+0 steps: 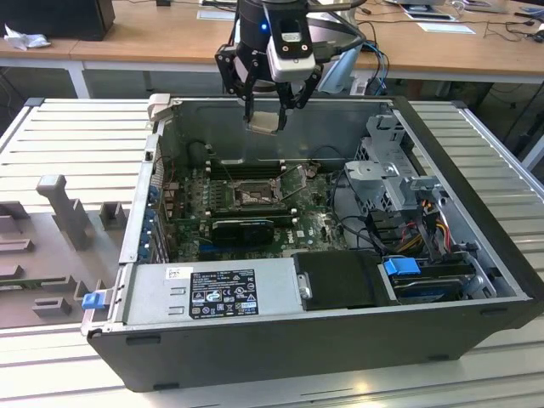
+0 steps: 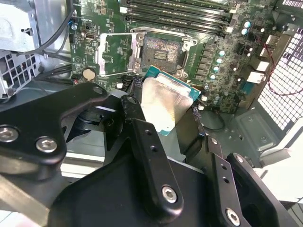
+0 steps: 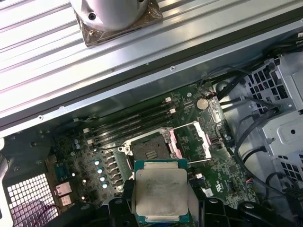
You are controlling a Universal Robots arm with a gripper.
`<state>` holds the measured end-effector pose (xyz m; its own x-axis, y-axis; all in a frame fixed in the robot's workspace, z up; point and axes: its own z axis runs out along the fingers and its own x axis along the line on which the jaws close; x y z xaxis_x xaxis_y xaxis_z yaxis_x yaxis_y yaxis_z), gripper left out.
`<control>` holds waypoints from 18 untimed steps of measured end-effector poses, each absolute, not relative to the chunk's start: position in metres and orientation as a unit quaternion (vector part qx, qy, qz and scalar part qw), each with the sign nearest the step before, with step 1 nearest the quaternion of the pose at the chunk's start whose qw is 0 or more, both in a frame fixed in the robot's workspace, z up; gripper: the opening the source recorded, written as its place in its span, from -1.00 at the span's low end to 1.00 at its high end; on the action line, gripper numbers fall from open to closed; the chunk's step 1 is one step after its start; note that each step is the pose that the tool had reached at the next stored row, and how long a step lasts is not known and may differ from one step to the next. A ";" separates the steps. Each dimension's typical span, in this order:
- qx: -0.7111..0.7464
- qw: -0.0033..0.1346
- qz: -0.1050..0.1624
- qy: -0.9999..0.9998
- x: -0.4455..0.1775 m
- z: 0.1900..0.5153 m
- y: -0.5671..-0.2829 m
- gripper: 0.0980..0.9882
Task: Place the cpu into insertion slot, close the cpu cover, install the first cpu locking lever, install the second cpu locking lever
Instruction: 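Place the cpu into insertion slot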
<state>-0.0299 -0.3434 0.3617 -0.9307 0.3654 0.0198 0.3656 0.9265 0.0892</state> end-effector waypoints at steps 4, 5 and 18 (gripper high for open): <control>-0.195 0.001 -0.046 -0.980 -0.030 0.362 -0.343 -0.03; -0.199 0.001 -0.046 -0.979 -0.030 0.362 -0.343 -0.03; -0.265 -0.002 -0.046 -0.963 -0.030 0.358 -0.344 -0.03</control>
